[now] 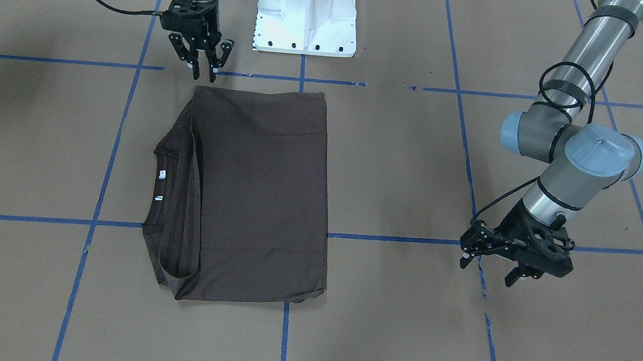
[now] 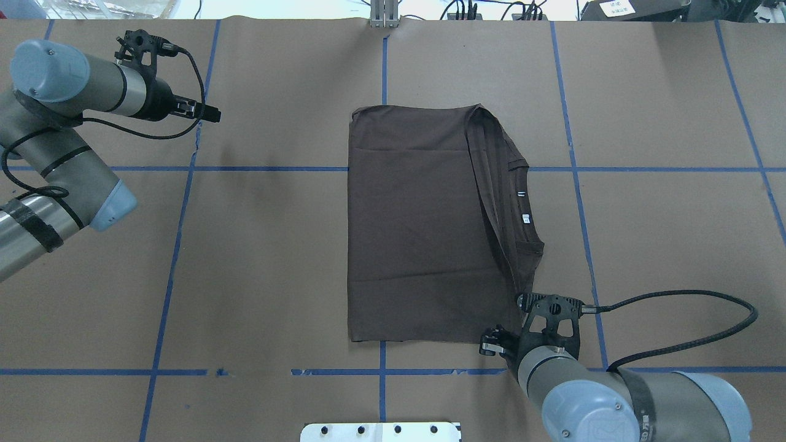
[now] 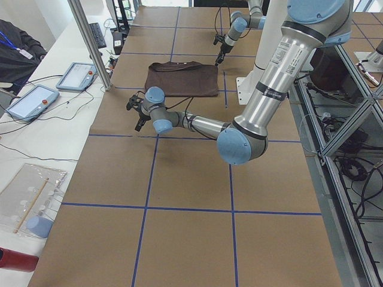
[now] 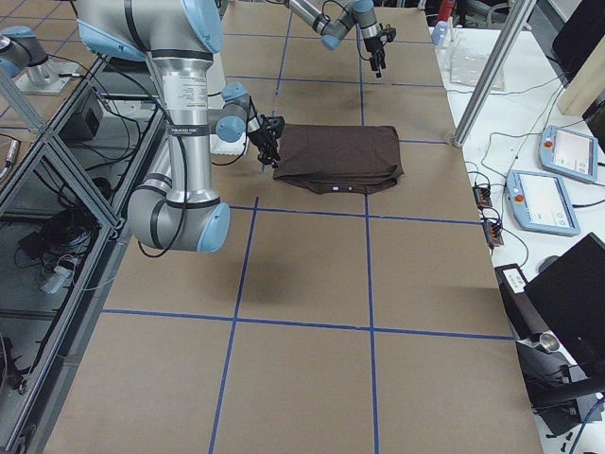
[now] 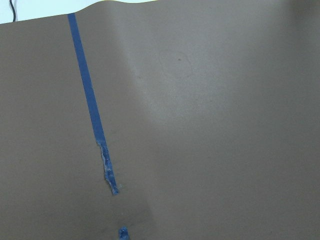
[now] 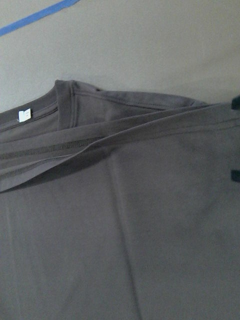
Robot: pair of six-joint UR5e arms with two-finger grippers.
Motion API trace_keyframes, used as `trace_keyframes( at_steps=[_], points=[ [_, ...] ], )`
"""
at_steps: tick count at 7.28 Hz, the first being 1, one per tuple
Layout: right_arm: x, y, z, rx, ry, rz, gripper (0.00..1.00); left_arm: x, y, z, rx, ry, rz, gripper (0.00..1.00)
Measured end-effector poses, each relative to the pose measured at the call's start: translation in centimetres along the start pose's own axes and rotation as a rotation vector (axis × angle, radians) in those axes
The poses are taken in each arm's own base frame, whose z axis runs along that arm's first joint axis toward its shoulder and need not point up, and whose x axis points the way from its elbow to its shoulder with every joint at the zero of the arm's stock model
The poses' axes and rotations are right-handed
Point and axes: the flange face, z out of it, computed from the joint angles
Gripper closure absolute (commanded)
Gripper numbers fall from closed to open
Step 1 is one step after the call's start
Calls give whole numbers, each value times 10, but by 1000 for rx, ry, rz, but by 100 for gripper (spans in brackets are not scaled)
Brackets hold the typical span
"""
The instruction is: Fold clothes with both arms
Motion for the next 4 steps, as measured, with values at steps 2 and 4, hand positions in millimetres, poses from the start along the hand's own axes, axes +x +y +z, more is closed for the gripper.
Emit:
trace_keyframes(
  at_steps=[2,4],
  points=[
    [6,-59,-8,-28,-36,-56,0,6,-3,-5,5,10,-17,0],
    [14,-104,-12,-34,-69,-77,0,32,-2,-18,-10,79,-113,0]
  ],
)
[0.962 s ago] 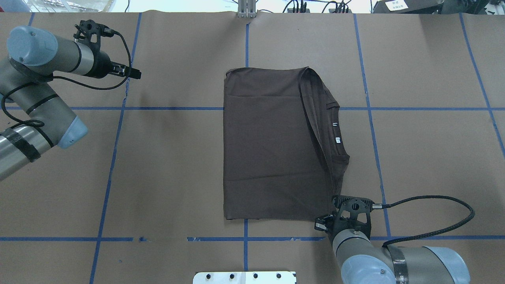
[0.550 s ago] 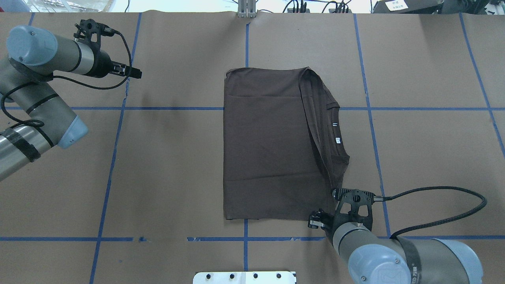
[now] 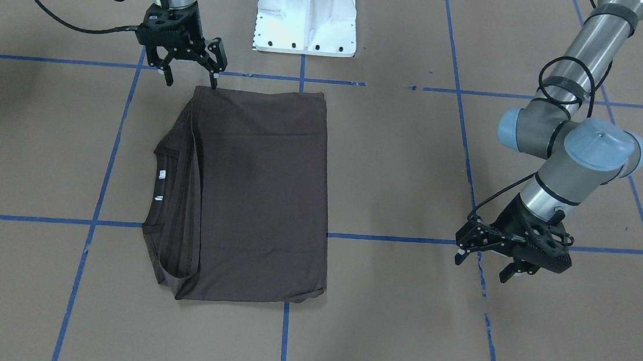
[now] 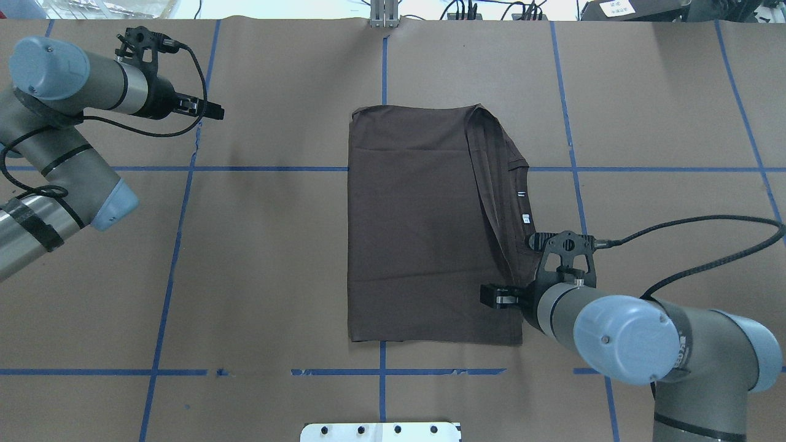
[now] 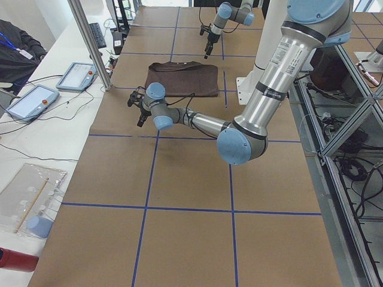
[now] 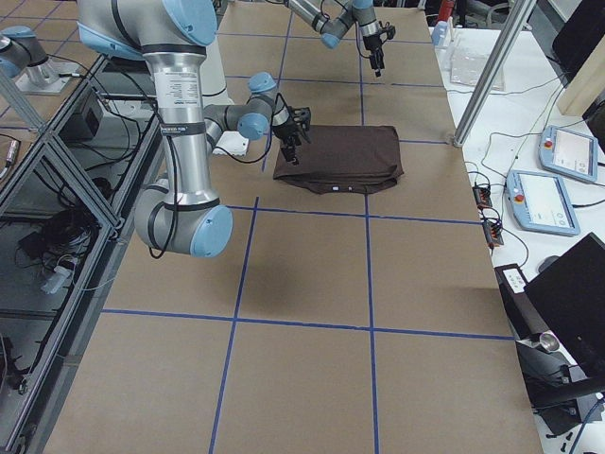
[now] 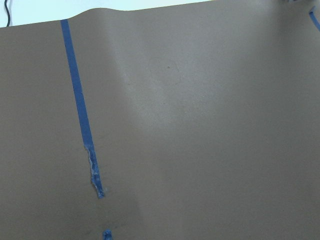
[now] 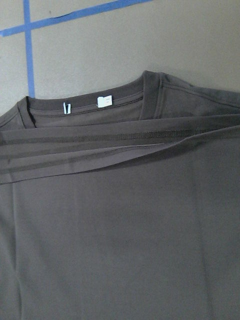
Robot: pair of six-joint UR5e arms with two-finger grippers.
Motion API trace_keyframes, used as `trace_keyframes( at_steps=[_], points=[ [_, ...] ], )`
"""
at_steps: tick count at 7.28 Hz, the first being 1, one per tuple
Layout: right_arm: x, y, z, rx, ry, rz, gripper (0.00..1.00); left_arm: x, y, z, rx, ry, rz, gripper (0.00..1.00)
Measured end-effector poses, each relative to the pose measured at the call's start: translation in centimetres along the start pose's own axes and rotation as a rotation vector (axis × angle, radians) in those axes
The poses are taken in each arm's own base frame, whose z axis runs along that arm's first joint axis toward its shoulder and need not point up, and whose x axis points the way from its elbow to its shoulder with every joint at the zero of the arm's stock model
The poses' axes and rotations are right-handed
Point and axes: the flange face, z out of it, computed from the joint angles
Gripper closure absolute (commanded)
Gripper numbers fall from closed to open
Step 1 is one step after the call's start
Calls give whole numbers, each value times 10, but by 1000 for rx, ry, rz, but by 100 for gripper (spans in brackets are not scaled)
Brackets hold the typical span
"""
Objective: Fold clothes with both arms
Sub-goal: 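Release the fold and bring both grippers to the shirt edges nearest the robot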
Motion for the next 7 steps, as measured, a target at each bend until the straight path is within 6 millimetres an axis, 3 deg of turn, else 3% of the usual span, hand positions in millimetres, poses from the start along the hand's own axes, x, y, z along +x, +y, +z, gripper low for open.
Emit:
trace_keyframes(
  at_steps=[2,4,6,7],
  points=[
    [12,-7,-6,6,-105,55,0,58,45,-16,-38,103,-104,0],
    [44,-1,-7,10,-178,139,0,124,121,-37,-80,180,-236,1],
    [54,0,-8,11,-204,194,0,201,205,-40,-125,191,-471,27],
    [54,0,-9,13,-210,204,0,232,238,-36,-138,195,-572,32]
  ],
)
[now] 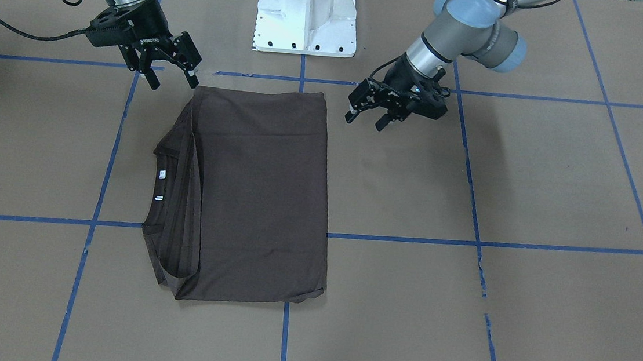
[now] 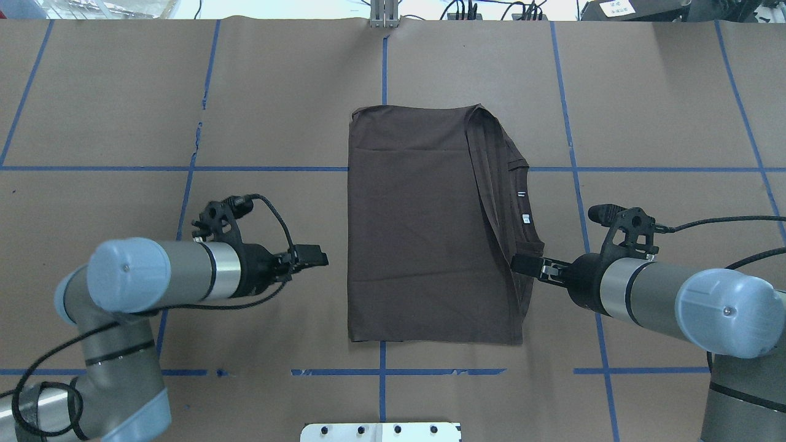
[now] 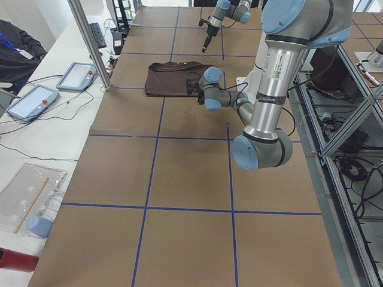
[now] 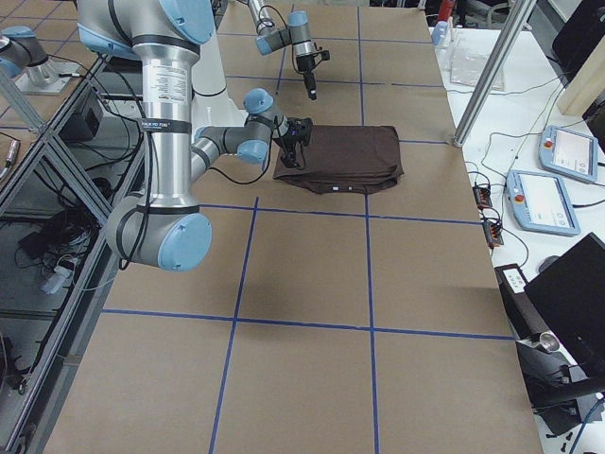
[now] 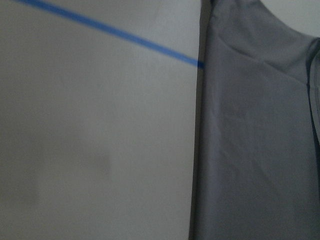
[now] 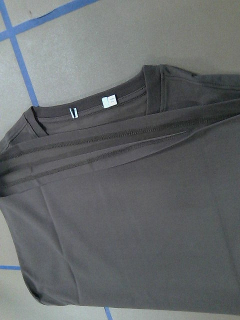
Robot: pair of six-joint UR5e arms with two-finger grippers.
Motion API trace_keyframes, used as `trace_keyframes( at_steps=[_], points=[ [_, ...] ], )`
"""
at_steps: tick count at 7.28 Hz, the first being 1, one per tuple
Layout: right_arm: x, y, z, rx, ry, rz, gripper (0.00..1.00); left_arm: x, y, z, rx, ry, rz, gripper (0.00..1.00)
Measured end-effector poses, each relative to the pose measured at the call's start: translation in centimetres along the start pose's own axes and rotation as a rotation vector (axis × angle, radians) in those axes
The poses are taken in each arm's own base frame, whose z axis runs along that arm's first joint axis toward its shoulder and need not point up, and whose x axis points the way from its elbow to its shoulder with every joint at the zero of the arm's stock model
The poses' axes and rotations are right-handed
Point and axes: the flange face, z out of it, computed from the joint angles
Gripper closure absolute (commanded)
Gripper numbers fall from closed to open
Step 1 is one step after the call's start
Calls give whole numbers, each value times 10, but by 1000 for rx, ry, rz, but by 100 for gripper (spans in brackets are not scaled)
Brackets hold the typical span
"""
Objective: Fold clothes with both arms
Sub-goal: 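Release the fold and bring both grippers to the shirt edges nearest the robot, then position the right gripper at the shirt's side edge while the left holds the corner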
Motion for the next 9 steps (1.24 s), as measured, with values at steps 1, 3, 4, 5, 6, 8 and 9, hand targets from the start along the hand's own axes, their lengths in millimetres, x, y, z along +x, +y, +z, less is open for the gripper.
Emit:
trace_keyframes(
  at_steps=[1,3,4,5,6,8,9],
  points=[
    [-1,0,0,3,-2,3,0,4,33,12,-5,5,-66,32],
    [-1,-1,-1,6,-4,4,0,11,78,41,-17,-1,-113,32],
    [-1,-1,-1,7,-4,4,0,13,85,50,-17,-5,-118,32],
    [-1,-1,-1,8,-5,5,0,13,88,55,-18,-10,-119,32],
    [-1,-1,-1,8,-5,5,0,13,89,58,-18,-13,-119,32],
    [-1,-1,-1,8,-5,6,0,15,90,59,-20,-12,-119,32],
    [-1,-1,-1,8,-5,6,0,15,90,59,-20,-12,-119,32]
  ],
)
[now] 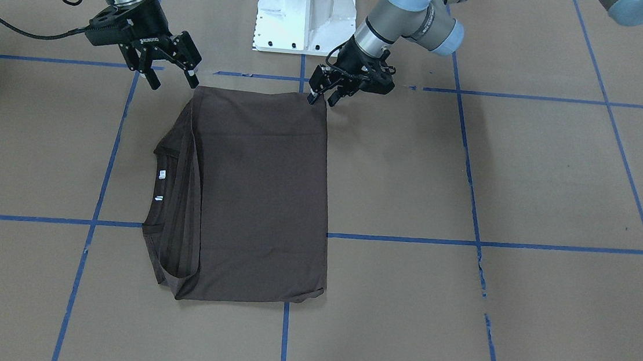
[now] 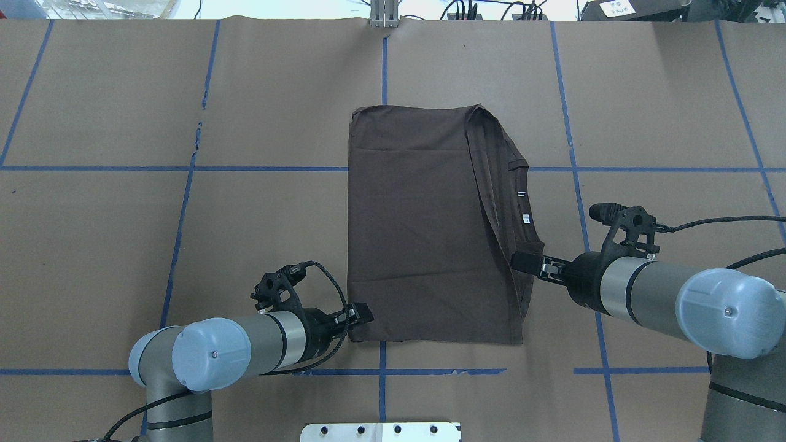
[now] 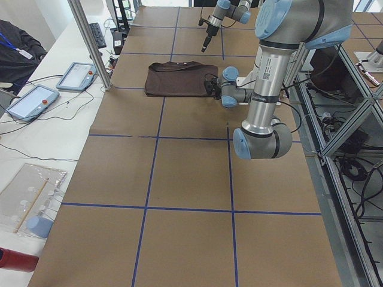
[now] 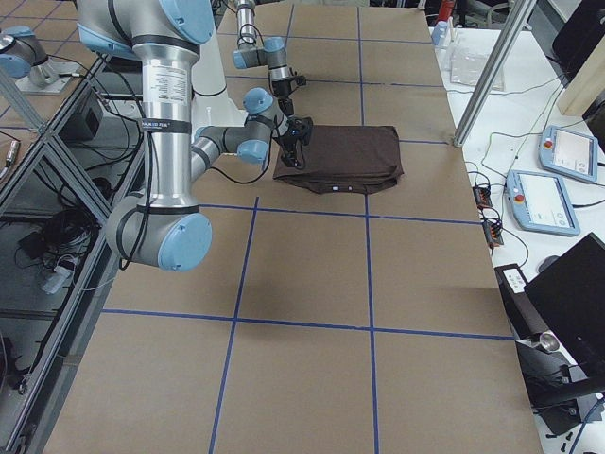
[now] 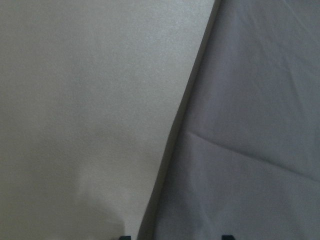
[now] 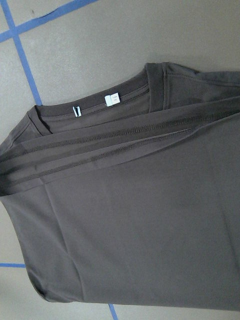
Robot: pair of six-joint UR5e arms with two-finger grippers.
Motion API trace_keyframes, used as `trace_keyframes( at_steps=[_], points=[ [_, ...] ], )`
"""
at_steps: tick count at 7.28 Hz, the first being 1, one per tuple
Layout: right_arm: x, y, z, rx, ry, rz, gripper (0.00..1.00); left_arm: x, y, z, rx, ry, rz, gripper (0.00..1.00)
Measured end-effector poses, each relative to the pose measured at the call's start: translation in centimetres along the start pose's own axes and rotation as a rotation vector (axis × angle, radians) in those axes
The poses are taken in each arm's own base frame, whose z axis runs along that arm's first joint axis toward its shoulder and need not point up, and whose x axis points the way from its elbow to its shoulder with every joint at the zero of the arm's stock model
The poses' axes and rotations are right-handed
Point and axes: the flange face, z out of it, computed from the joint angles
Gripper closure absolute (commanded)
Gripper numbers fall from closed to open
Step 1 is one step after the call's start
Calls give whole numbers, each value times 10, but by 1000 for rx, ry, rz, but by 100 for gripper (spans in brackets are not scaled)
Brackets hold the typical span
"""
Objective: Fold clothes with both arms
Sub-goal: 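Position the right gripper at the shirt's side edge while the left holds the corner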
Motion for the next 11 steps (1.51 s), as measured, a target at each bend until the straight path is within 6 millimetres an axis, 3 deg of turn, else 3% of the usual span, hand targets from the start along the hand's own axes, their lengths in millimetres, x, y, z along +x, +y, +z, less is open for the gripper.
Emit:
trace_keyframes(
  at_steps=[3,4,5,7,10,11],
  points=[
    [2,0,1,1,5,0,0,0,6,1,-8,0,2,32],
    [3,0,1,1,6,0,0,1,8,1,-11,2,2,39],
    [3,0,1,1,8,0,0,3,10,1,-11,6,2,50],
    [5,0,1,2,11,0,0,5,12,2,-5,11,-9,97],
    [6,-1,3,3,16,0,1,5,15,2,0,16,-18,100],
    [8,-1,5,7,24,1,8,6,15,1,1,17,-18,100]
  ],
)
